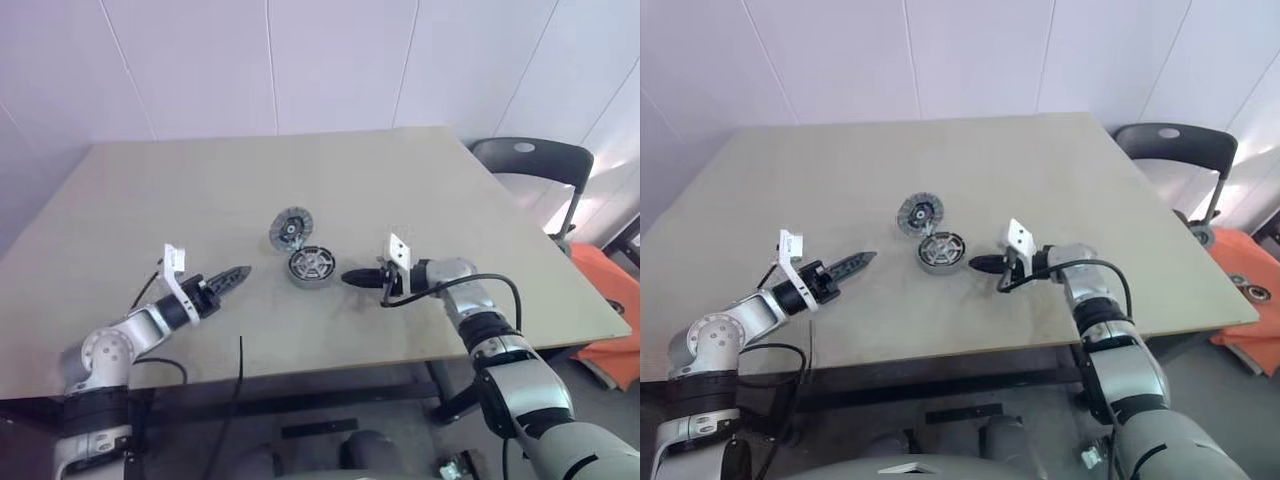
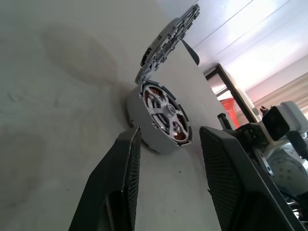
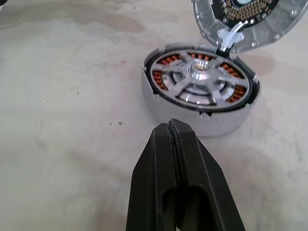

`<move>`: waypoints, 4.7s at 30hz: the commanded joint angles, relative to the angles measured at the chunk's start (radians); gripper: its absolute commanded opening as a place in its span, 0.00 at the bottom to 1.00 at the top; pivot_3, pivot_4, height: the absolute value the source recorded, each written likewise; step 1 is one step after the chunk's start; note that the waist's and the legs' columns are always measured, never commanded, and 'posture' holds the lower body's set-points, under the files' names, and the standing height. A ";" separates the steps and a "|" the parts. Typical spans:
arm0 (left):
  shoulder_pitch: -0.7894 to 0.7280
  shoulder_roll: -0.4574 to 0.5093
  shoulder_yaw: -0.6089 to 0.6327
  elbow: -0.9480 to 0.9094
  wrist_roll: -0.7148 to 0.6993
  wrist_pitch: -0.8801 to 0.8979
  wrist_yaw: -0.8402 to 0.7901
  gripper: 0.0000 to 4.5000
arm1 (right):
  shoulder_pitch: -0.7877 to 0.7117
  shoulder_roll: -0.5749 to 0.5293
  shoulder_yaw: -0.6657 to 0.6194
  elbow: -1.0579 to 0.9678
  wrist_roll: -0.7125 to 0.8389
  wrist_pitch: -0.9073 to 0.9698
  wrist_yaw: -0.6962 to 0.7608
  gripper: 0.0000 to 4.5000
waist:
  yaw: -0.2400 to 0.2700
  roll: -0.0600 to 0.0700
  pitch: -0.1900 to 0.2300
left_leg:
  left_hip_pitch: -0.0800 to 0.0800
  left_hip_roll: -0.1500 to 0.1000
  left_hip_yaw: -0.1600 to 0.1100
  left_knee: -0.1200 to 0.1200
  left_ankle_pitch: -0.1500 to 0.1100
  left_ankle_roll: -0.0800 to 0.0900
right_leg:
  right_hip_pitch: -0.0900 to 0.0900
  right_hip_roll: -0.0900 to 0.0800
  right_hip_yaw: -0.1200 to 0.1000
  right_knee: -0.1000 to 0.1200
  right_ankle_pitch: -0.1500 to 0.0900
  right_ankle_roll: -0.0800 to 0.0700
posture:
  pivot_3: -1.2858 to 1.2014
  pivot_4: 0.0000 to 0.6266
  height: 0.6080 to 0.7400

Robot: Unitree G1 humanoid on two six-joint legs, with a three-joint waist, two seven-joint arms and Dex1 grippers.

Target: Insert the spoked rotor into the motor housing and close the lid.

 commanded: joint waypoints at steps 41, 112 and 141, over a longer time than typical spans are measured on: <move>0.064 0.273 -0.225 -0.116 0.392 -0.521 -0.410 0.47 | -0.274 0.207 0.009 0.268 -0.124 -0.196 -0.262 0.00 | -0.003 0.001 0.001 | -0.001 0.002 0.002 -0.002 0.000 0.000 | -0.002 -0.002 0.000 0.000 0.000 0.000 | 0.52 0.00 1.00; 0.065 0.220 -0.228 -0.139 0.373 -0.477 -0.341 0.47 | -0.304 0.218 0.010 0.330 -0.237 -0.229 -0.518 0.00 | -0.006 0.001 0.001 | -0.001 0.002 0.001 -0.001 0.000 0.000 | -0.002 -0.002 0.001 0.001 0.000 0.000 | 0.52 0.00 1.00; 0.067 0.222 -0.224 -0.133 0.381 -0.483 -0.338 0.47 | -0.298 0.239 -0.043 0.323 -0.184 -0.223 -0.511 0.00 | -0.008 0.001 0.000 | 0.001 0.002 0.001 -0.002 0.000 0.000 | -0.001 -0.001 0.001 0.002 0.000 0.000 | 0.52 0.00 1.00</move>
